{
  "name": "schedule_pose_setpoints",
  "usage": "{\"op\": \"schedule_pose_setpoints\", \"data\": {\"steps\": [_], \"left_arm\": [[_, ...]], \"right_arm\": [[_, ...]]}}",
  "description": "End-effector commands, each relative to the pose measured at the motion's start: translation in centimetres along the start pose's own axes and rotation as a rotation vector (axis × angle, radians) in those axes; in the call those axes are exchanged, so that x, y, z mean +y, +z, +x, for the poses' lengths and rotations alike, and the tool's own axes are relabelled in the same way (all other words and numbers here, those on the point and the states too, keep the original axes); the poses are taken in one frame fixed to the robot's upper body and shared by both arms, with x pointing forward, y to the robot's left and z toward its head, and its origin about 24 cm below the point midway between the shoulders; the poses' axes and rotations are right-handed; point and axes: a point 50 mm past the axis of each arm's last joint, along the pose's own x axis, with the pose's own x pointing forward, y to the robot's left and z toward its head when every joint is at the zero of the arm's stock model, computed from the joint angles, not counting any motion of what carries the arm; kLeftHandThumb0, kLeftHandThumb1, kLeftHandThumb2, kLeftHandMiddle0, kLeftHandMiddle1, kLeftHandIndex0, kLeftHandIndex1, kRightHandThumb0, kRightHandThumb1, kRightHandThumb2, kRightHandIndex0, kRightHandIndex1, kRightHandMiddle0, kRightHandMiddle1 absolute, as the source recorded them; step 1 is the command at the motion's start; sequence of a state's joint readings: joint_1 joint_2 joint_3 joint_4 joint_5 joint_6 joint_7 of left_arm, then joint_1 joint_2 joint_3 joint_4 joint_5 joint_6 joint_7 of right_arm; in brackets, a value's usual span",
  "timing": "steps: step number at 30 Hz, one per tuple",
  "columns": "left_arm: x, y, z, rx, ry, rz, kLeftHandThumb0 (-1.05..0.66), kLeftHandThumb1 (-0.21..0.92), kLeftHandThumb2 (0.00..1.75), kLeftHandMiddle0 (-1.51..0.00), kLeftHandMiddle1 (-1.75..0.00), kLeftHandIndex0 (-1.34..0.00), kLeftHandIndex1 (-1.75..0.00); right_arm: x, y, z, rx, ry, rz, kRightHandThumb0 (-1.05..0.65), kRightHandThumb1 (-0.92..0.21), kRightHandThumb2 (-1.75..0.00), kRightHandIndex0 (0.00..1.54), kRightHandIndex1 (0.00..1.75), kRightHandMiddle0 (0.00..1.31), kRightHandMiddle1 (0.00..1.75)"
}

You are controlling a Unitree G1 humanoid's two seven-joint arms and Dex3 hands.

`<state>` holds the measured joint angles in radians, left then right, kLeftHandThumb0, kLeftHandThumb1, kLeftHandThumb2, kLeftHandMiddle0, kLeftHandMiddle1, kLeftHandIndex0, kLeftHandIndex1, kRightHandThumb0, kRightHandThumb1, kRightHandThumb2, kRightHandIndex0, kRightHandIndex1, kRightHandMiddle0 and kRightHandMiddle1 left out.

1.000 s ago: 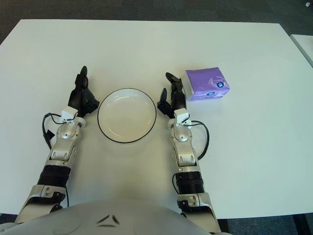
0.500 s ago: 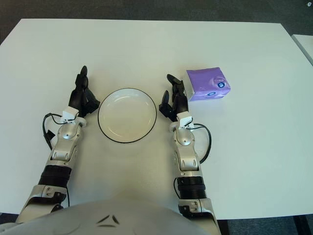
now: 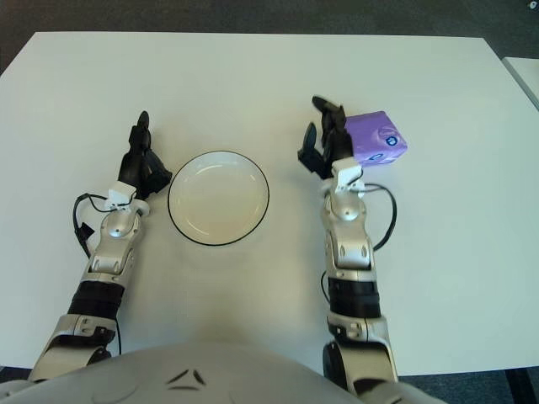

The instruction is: Put the tissue paper into the plate.

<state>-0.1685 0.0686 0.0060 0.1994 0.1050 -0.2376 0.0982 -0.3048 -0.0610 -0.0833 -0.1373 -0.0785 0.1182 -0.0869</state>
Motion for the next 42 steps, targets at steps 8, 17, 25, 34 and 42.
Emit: {"op": "schedule_pose_setpoints", "data": {"steps": [8,17,25,34,42], "left_arm": [[-0.6,-2.9,-1.3,0.15,-0.017,0.005,-0.9,0.92,1.21,0.0,0.0,0.0,-0.15],[-1.0,-2.9,-1.3,0.143,-0.027,-0.001,-0.89,0.92,1.22,0.0,0.0,0.0,-0.14],[-1.3,-3.1,-1.3,0.16,-0.054,-0.002,-0.88,0.92,1.22,0.0,0.0,0.0,-0.13],[-1.5,-3.2,-1.2,0.18,-0.072,-0.006,-0.89,0.92,1.24,0.0,0.0,0.0,-0.1],[-1.6,-3.3,-1.0,0.178,-0.073,-0.017,-0.87,0.92,1.25,0.0,0.0,0.0,-0.1]], "right_arm": [[-2.2,3.0,2.6,-0.135,0.016,-0.183,-0.53,-0.92,-0.92,0.29,0.05,0.0,0.65],[-3.4,7.1,3.4,-0.237,0.009,-0.394,-0.57,-0.92,-0.9,0.28,0.04,0.0,0.64],[-4.0,9.2,4.8,-0.295,-0.008,-0.553,-0.6,-0.92,-0.89,0.25,0.02,0.0,0.61],[-5.7,10.9,6.3,-0.285,-0.023,-0.662,-0.62,-0.92,-0.86,0.26,0.03,0.0,0.72],[-7.9,12.6,7.3,-0.229,-0.013,-0.803,-0.65,-0.92,-0.79,0.28,0.04,0.0,0.77]]}}
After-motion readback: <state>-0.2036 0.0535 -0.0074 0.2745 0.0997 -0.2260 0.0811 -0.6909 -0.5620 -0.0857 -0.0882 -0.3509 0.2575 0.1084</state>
